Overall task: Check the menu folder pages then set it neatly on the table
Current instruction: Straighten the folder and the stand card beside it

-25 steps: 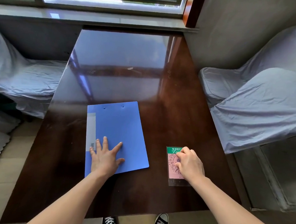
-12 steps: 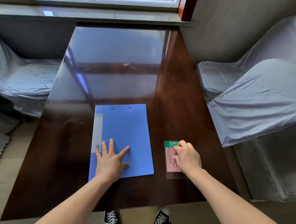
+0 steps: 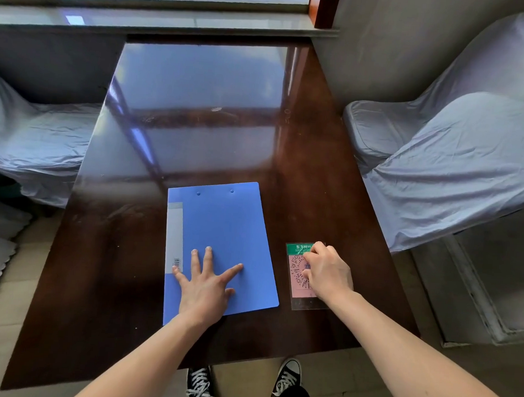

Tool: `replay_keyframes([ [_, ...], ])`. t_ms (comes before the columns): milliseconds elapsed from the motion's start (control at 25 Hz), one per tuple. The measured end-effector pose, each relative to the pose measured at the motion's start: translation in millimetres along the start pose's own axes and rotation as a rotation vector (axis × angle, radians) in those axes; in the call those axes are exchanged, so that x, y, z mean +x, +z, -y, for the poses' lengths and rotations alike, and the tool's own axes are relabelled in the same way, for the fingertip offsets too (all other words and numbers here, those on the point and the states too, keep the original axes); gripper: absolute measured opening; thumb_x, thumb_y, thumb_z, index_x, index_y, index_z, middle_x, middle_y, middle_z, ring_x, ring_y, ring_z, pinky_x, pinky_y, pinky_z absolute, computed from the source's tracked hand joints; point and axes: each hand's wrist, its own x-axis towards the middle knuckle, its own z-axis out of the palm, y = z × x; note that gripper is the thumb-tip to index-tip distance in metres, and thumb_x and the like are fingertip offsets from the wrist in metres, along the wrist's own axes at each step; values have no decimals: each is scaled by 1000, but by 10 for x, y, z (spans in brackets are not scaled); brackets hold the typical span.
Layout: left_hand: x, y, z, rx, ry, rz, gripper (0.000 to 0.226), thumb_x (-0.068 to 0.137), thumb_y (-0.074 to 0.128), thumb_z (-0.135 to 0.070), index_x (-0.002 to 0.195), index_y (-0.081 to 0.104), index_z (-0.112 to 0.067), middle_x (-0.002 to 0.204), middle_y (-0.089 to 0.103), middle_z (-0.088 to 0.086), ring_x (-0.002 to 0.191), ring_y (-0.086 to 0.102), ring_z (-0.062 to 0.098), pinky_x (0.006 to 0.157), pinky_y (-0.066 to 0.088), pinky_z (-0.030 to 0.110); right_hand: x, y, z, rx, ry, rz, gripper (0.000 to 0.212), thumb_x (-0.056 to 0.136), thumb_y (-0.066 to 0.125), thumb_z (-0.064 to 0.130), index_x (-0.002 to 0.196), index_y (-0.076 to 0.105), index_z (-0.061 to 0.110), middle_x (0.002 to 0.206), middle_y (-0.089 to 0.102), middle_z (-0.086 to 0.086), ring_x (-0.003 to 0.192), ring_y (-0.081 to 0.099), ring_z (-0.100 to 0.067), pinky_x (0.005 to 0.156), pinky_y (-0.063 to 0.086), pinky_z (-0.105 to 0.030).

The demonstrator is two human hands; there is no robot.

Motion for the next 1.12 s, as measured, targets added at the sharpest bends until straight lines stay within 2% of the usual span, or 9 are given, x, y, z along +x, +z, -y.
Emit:
replay_keyframes([
  [200,-49,6,-5,27,71,21,59,97,50,-47,145,17,-60,168,-6,11,149,-19,44,106,-2,82,-7,2,-2,13,-4,-2,39,86,72,36,120,64,17,122,58,0,102,56,-14,71,56,-23],
  [320,13,-65,19,28,73,-12,69,91,48,-63,146,8,-60,168,-5,10,150,-16,41,109,4,80,-7,3,-7,13,-3,-3,39,87,71,36,120,63,17,123,57,0,103,56,-14,72,56,-23],
  [480,190,-169,37,52,46,29,84,77,45,-82,146,2,-61,168,-11,10,149,-20,42,109,-2,78,-11,2,-8,0,-11,2,40,87,70,35,122,63,17,124,57,-1,104,55,-14,73,56,-24],
  [1120,271,-121,-168,59,22,59,87,75,44,-84,147,2,-59,168,-12,10,148,-22,44,107,-6,80,17,35,-35,-1,-49,-7,41,87,71,34,122,62,15,126,56,-2,107,54,-16,78,58,-26],
])
